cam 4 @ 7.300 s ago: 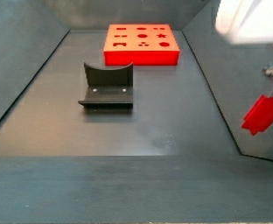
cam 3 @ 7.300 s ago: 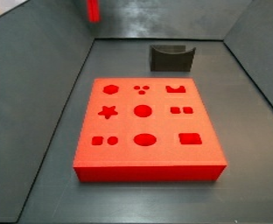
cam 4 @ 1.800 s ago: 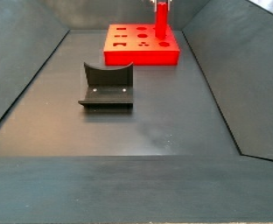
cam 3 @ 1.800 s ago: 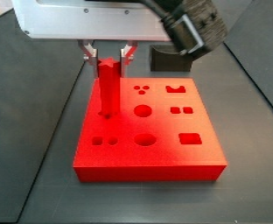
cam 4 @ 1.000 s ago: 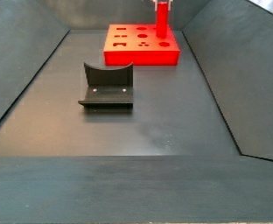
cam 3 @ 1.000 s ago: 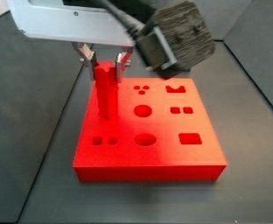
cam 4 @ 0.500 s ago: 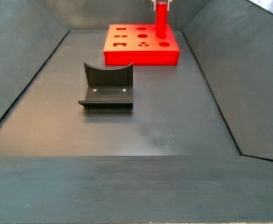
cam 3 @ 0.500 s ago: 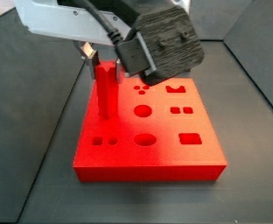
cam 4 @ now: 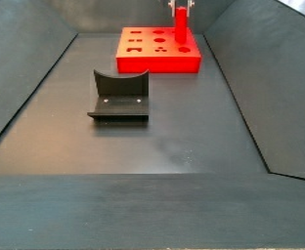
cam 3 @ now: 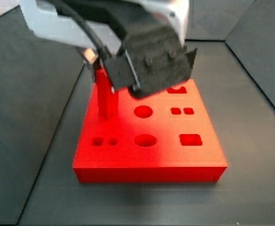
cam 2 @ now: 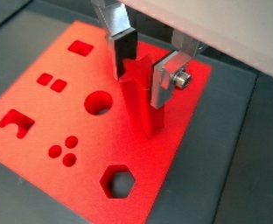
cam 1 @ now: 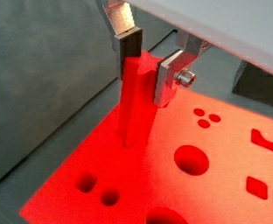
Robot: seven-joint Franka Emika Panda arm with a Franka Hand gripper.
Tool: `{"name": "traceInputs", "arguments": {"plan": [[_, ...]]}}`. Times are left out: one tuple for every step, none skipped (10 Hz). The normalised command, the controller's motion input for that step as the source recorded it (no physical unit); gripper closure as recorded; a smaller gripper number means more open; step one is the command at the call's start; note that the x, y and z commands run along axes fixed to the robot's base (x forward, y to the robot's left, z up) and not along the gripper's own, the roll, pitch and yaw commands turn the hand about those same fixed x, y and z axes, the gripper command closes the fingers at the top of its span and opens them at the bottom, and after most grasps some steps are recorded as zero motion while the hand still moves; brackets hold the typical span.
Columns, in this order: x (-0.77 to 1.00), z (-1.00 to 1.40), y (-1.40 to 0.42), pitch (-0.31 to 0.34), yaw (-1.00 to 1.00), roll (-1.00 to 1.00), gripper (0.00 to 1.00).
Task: Pick up the star object. Move up. Move to above the board. Insert the star object.
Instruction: Insert the star object.
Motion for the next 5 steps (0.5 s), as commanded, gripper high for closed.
{"name": "traceInputs", "arguments": {"plan": [[0.03,-0.65,-0.07,-0.17,0.01,0.01,1.0],[0.03,-0.69,-0.15,-0.199,0.0,0.02,1.0],[0.0,-0.37,-0.07,-0.176,0.0,0.02,1.0],[0.07,0.0,0.0,0.066,0.0,0.0,1.0],[0.0,0.0,0.0,0.0,0.0,0.0,1.0]]}}
